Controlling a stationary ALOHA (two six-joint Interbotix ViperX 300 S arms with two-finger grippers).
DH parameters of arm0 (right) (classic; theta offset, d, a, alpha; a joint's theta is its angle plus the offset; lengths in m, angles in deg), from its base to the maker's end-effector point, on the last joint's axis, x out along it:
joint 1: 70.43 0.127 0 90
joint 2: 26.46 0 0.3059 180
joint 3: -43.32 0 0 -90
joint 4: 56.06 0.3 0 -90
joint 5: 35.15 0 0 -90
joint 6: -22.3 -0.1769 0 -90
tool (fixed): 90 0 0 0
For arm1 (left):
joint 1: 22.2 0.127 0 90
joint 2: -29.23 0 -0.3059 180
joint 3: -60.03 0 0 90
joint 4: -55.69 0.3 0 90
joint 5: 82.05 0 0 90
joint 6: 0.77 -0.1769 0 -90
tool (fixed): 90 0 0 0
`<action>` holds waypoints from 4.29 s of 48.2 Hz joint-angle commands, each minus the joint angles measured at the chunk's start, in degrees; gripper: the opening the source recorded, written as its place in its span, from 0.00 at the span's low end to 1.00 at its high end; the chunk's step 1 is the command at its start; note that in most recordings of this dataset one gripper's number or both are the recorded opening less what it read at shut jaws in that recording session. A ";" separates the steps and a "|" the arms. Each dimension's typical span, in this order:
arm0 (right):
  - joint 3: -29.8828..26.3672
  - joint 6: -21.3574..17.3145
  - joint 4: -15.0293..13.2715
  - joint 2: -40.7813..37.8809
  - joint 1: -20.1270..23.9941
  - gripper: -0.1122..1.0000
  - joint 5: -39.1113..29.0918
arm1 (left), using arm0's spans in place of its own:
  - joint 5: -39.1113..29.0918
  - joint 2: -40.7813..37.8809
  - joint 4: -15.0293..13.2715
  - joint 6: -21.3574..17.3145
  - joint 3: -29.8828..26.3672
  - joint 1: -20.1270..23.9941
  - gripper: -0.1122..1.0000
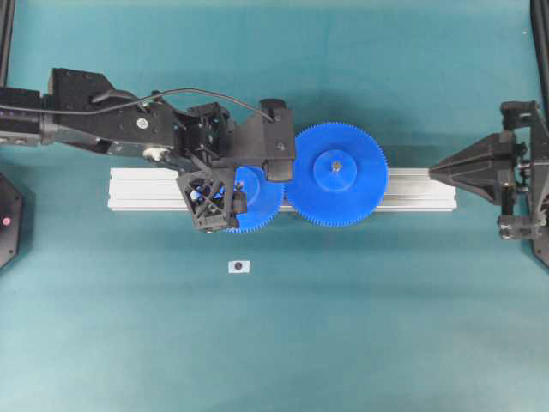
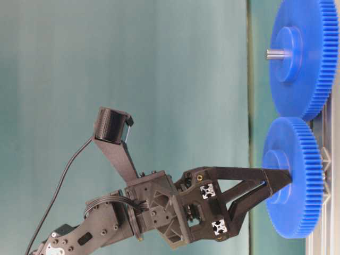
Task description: Insert the small gear onto the shaft.
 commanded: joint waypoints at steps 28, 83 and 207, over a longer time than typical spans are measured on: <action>0.09 -0.35 -0.09 9.58 -4.13 0.20 -8.61 | -1.93 10.90 0.18 0.79 -4.57 0.79 0.87; 0.53 -0.70 -0.09 9.76 -4.22 0.20 -8.79 | 7.21 -3.78 0.09 12.39 -1.76 0.70 0.87; 15.03 -1.49 -2.11 22.06 -3.60 0.20 1.85 | 23.99 43.51 0.18 3.34 27.95 -6.33 0.87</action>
